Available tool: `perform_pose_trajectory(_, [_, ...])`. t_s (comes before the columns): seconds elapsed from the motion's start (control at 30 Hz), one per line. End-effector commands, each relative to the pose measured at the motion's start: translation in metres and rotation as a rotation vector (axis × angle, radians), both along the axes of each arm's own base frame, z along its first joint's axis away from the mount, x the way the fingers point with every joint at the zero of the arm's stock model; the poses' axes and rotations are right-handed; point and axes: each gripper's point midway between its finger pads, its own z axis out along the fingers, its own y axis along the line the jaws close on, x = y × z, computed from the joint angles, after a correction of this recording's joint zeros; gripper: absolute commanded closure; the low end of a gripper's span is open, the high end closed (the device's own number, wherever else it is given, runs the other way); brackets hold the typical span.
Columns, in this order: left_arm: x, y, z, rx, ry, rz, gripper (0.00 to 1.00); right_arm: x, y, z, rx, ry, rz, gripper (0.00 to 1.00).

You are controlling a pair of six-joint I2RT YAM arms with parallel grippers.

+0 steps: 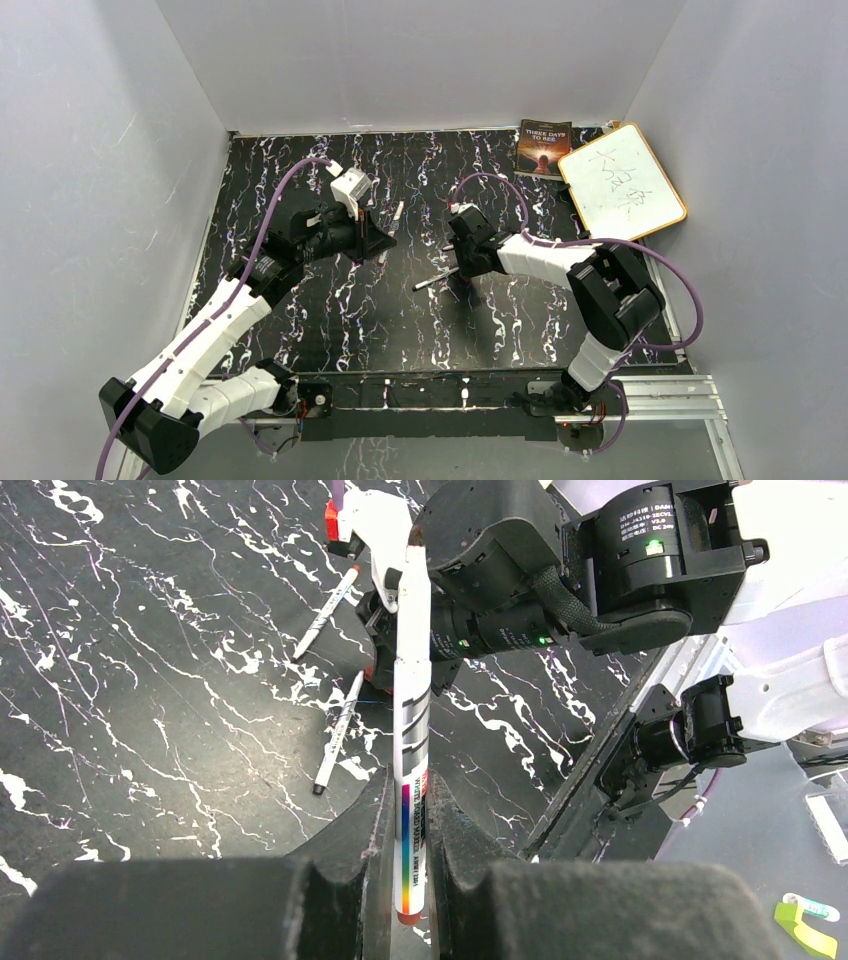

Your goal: Insert the pens into the pen caps

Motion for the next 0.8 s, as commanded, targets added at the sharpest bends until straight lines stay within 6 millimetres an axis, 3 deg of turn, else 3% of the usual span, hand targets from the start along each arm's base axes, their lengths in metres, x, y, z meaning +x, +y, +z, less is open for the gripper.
perform_pose_trajectory(0.0, [-0.006,-0.001,0.008,-0.033,0.001,-0.011,1.0,-0.001,0.002,0.012,0.024,-0.034,-0.002,1.0])
perform_pose_trajectory(0.17, [-0.002,-0.002,0.006,-0.09,0.041,0.045,1.0,0.013,0.012,0.07,0.137,-0.16,-0.031,1.0])
perform_pose_trajectory(0.37, [0.0,-0.023,0.019,-0.287,0.13,0.044,1.0,0.022,0.024,0.173,0.357,-0.39,-0.034,1.0])
perform_pose_trajectory(0.53, [-0.007,-0.03,0.042,-0.613,0.191,0.045,1.0,0.012,0.04,0.282,0.718,-0.618,-0.019,1.0])
perform_pose_trajectory(0.63, [-0.006,-0.027,0.045,-0.718,0.233,0.076,1.0,0.003,0.047,0.33,0.876,-0.702,0.023,1.0])
perform_pose_trajectory(0.77, [-0.01,-0.029,0.057,-0.808,0.251,0.04,1.0,-0.004,0.054,0.375,0.999,-0.782,0.078,1.0])
